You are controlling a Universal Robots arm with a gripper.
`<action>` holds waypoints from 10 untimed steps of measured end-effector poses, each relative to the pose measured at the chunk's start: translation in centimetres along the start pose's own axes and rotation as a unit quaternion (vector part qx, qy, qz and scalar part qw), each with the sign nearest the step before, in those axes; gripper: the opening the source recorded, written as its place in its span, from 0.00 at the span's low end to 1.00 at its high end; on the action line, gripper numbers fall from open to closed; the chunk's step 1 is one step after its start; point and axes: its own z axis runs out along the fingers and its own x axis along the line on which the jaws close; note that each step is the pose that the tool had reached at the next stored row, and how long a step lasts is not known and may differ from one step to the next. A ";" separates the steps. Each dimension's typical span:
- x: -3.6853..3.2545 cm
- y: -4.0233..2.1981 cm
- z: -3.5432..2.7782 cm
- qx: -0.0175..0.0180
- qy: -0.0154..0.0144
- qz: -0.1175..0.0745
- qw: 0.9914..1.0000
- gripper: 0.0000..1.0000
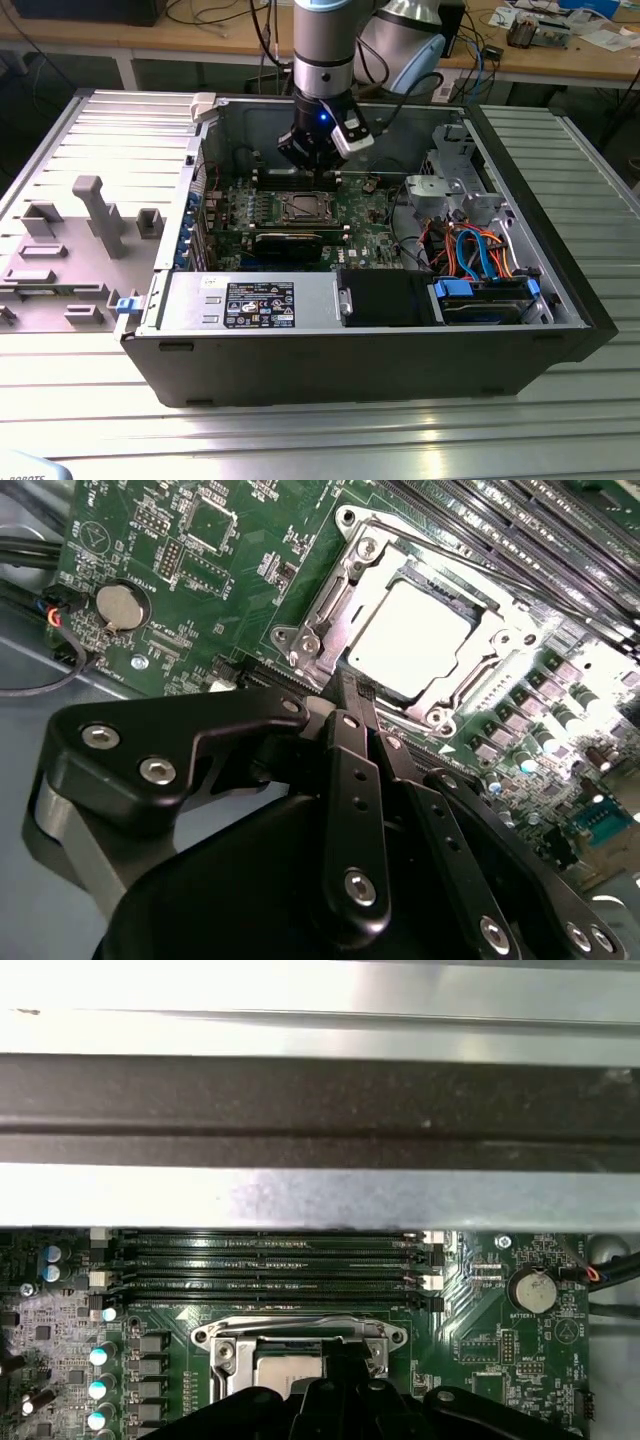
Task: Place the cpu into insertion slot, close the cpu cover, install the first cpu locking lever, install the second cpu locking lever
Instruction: 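Install the second cpu locking lever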
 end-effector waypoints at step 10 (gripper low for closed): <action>0.01 -0.91 -0.11 0.004 0.000 0.000 1.000 0.11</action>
